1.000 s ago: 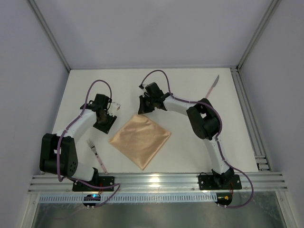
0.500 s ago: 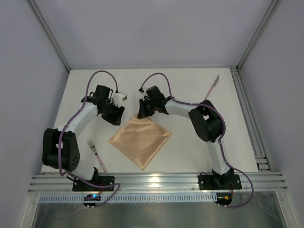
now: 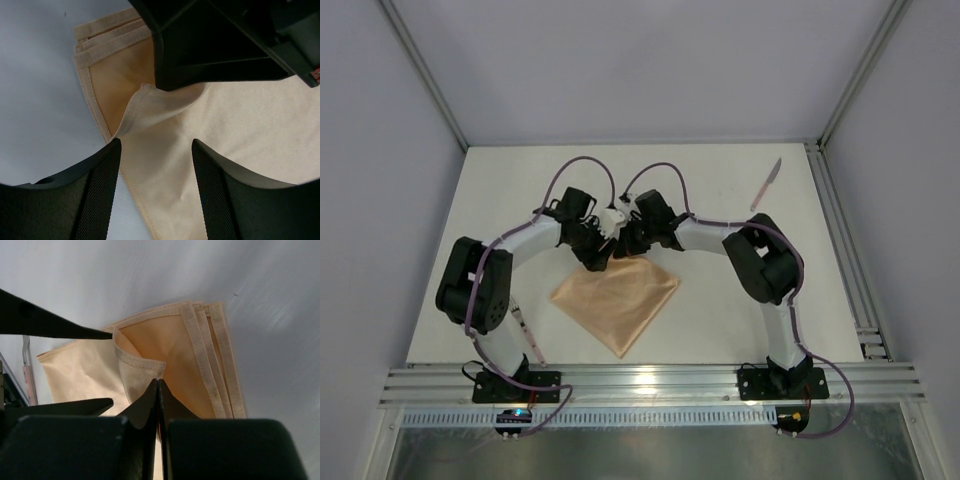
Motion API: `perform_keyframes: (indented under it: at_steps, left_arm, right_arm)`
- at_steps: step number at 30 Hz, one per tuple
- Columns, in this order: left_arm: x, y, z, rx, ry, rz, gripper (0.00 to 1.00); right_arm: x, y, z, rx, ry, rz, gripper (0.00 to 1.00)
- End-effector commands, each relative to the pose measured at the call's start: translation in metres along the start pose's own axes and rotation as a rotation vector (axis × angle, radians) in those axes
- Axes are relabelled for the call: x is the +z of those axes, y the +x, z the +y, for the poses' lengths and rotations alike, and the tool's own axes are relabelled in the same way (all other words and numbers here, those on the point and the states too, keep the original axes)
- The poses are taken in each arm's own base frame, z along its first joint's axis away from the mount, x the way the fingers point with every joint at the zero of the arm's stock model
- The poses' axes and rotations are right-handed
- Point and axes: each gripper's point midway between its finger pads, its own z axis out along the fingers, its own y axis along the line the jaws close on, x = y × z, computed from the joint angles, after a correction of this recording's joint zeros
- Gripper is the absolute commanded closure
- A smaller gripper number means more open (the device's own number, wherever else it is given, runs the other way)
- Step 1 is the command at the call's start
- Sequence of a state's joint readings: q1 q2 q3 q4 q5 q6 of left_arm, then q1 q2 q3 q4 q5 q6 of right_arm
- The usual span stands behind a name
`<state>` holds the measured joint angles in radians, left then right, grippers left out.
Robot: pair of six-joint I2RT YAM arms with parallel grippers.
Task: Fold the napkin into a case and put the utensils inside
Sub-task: Pass from the right arm to the left
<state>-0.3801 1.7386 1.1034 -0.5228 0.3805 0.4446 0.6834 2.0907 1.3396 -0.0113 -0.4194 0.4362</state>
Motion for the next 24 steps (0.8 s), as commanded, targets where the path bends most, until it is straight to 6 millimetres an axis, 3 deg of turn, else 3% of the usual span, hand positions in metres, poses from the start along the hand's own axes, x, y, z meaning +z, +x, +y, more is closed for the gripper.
perform_keyframes:
  at_steps: [1,7,14,20,21,23,24]
  left_arm:
    - [-0.012,-0.036,0.021,0.106,-0.088,-0.131,0.39]
    - [0.001,-0.032,0.032,0.076,-0.099,-0.064,0.42]
    - [0.004,-0.028,0.022,0.117,-0.064,-0.074,0.44]
    - [0.009,-0.016,0.012,0.093,-0.021,-0.022,0.80]
    - [0.009,-0.015,0.012,0.093,-0.020,-0.021,0.90]
    - [0.007,-0.014,0.009,0.096,-0.020,-0.030,1.00]
    - [0.006,-0.014,0.009,0.098,-0.019,-0.033,1.00]
  right_arm:
    - [-0.018,-0.027,0.031,-0.024,-0.086,-0.095,0.96]
    - [-0.021,-0.021,0.036,-0.006,-0.118,-0.096,0.96]
    - [-0.024,-0.016,0.040,0.005,-0.144,-0.095,0.96]
    - [-0.025,-0.012,0.041,0.020,-0.163,-0.100,0.96]
    - [-0.026,-0.013,0.040,0.021,-0.163,-0.103,0.96]
    - [-0.028,-0.013,0.042,0.022,-0.178,-0.105,0.96]
    - [-0.030,-0.015,0.041,0.026,-0.181,-0.113,0.96]
